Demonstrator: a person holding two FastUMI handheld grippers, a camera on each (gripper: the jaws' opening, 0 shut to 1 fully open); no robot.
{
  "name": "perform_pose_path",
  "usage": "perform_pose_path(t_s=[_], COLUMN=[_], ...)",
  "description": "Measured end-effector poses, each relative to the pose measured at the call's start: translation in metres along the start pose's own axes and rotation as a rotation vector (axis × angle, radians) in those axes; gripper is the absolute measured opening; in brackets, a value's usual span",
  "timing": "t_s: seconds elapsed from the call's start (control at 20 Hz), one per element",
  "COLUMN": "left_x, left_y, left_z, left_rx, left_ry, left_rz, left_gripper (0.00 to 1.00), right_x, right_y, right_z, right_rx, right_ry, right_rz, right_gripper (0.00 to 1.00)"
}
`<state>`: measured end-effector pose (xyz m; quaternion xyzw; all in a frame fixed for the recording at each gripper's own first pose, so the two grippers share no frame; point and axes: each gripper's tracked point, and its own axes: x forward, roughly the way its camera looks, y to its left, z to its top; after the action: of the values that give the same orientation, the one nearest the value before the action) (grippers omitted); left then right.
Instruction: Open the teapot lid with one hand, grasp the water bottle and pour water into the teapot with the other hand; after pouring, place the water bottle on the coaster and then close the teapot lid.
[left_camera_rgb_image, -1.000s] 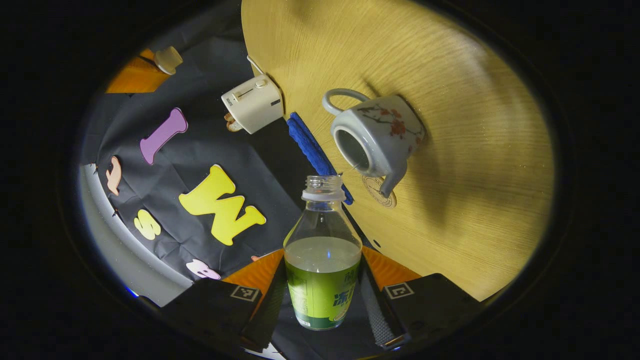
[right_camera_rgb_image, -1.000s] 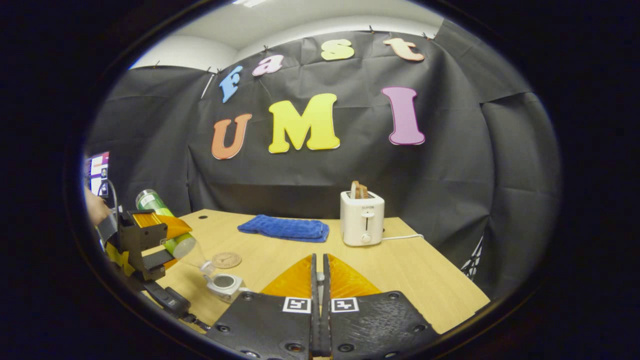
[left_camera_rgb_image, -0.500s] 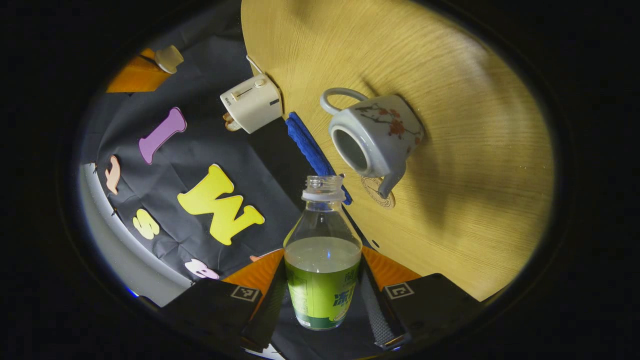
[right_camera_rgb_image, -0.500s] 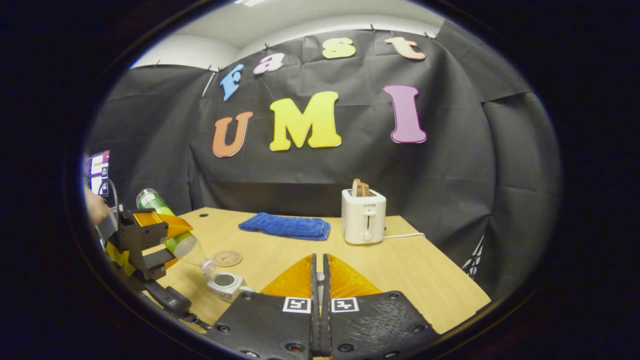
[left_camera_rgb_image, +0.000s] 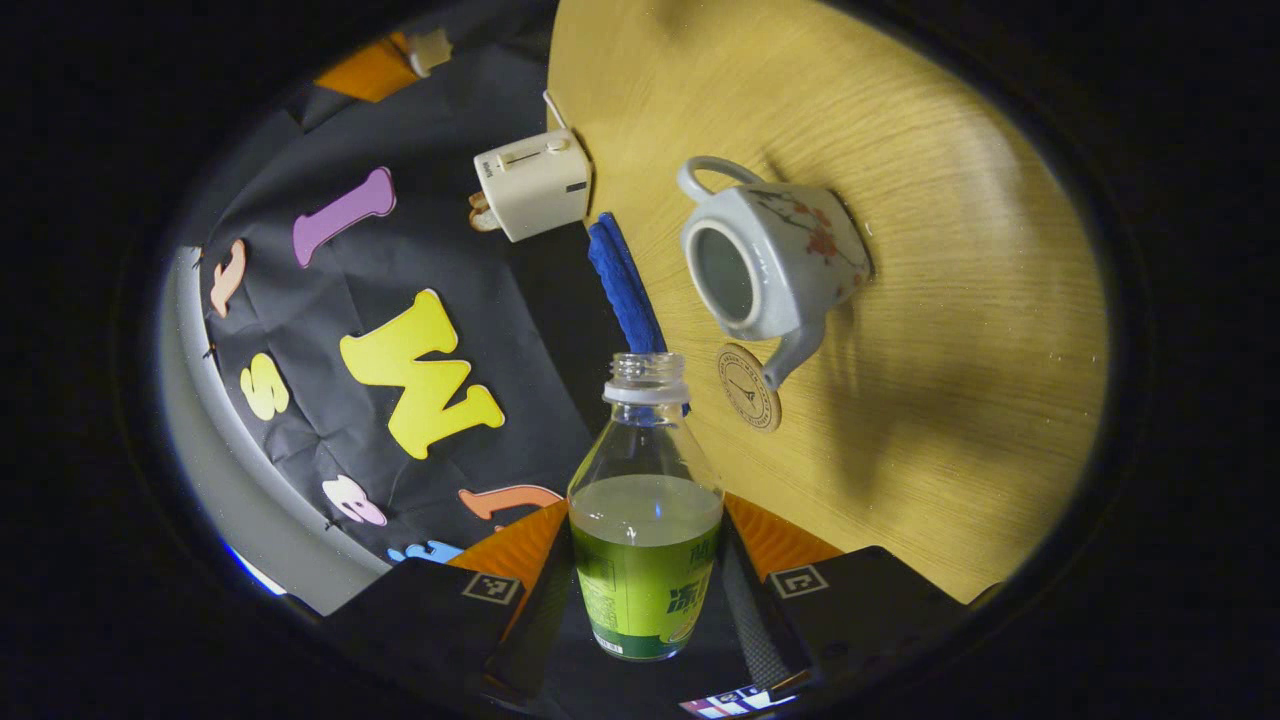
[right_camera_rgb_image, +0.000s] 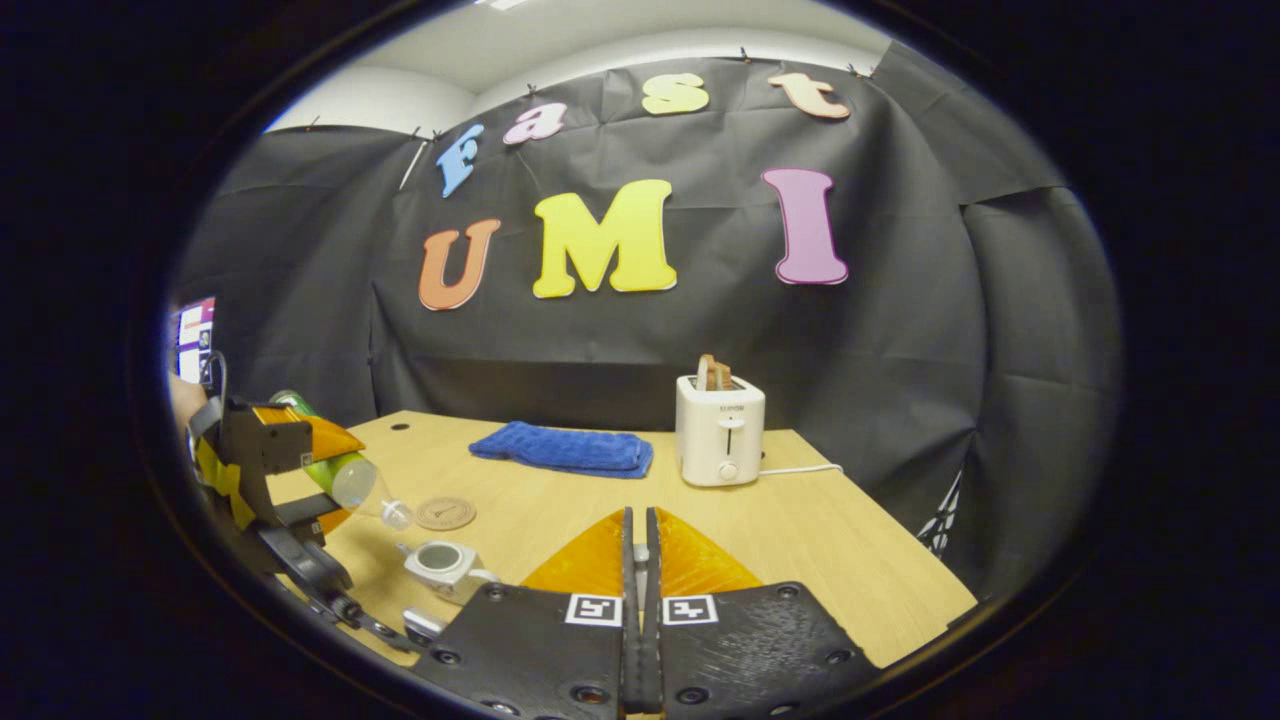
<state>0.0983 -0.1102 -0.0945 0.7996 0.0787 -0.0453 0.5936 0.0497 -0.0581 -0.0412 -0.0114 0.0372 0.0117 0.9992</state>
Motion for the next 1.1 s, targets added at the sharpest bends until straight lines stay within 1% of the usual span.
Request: perform_pose_path(t_s=[0.15,0.3,0.35,0.4,0.5,0.55,0.6,0.7,0.75,0.8,0.85,0.9,0.95,1.0,1.05,1.1], left_x=[0.002,0.008,0.012,0.017,0.026,0.032,0.039,0.048,0.051,0.057,0.07,0.081,0.089,0.097,0.102,0.106], left_y=[0.016,0.032,0.035,0.039,0.045,0.047,0.047,0.046,0.04,0.032,0.033,0.036,0.039,0.044,0.047,0.045], left_z=[-0.006,-0.016,-0.019,-0.023,-0.032,-0.036,-0.038,-0.042,-0.041,-0.04,-0.043,-0.046,-0.048,-0.04,-0.033,-0.025], left_rx=[-0.094,-0.278,-0.352,-0.431,-0.593,-0.693,-0.806,-1.032,-1.136,-1.215,-1.279,-1.331,-1.398,-1.475,-1.555,-1.626], left_ry=[-0.024,-0.034,-0.035,-0.027,-0.013,-0.008,-0.007,-0.026,-0.005,0.019,0.039,0.044,0.02,-0.048,-0.105,-0.141], left_rz=[0.046,0.057,0.045,0.035,0.02,0.012,-0.002,-0.033,-0.068,-0.097,-0.091,-0.067,-0.044,-0.044,-0.042,-0.047], left_gripper=[0.75,0.75,0.79,0.75,0.75,0.75,0.75,0.75,0.75,0.75,0.76,0.76,0.76,0.76,0.76,0.76], right_x=[-0.003,-0.006,-0.007,-0.007,-0.006,-0.006,-0.005,-0.004,-0.004,-0.003,-0.003,-0.002,0.001,0.003,0.005,0.008], right_y=[0.003,0.001,0.0,0.002,0.004,0.006,0.009,0.015,0.017,0.017,0.017,0.019,0.02,0.021,0.023,0.023], right_z=[0.003,0.008,0.008,0.009,0.008,0.007,0.005,0.002,0.001,0.0,-0.001,-0.002,-0.004,-0.007,-0.01,-0.014], right_rx=[0.016,-0.006,-0.012,-0.02,-0.03,-0.032,-0.032,-0.023,-0.022,-0.021,-0.02,-0.014,-0.007,-0.001,0.001,-0.001], right_ry=[0.001,-0.016,-0.02,-0.024,-0.025,-0.021,-0.018,-0.009,-0.005,-0.001,0.0,0.004,0.008,0.013,0.021,0.028], right_rz=[0.011,-0.007,-0.011,-0.013,-0.012,-0.008,0.0,0.02,0.027,0.031,0.037,0.042,0.047,0.052,0.054,0.053], right_gripper=[0.01,0.0,0.0,0.0,0.0,0.01,0.0,0.0,0.0,0.0,0.0,0.0,0.0,0.01,0.0,0.0])
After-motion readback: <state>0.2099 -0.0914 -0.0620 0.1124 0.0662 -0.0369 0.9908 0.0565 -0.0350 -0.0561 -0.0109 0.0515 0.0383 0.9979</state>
